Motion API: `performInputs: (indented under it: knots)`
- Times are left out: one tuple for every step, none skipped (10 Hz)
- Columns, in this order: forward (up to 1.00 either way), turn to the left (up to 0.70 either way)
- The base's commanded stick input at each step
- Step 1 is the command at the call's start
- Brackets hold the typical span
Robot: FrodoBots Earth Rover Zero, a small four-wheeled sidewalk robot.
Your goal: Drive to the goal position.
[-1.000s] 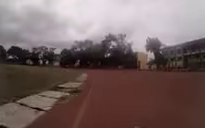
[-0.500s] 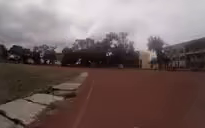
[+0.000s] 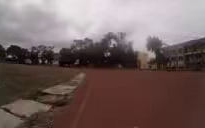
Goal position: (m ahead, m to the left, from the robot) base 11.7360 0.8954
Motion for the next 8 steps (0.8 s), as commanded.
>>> performInputs:
  knots:
    - [1.00,0.00]
    - [1.00,0.00]
    - [1.00,0.00]
    - [1.00,0.00]
    - [1.00,0.00]
    - [1.00,0.00]
    - [1.00,-0.09]
    - [1.00,-0.26]
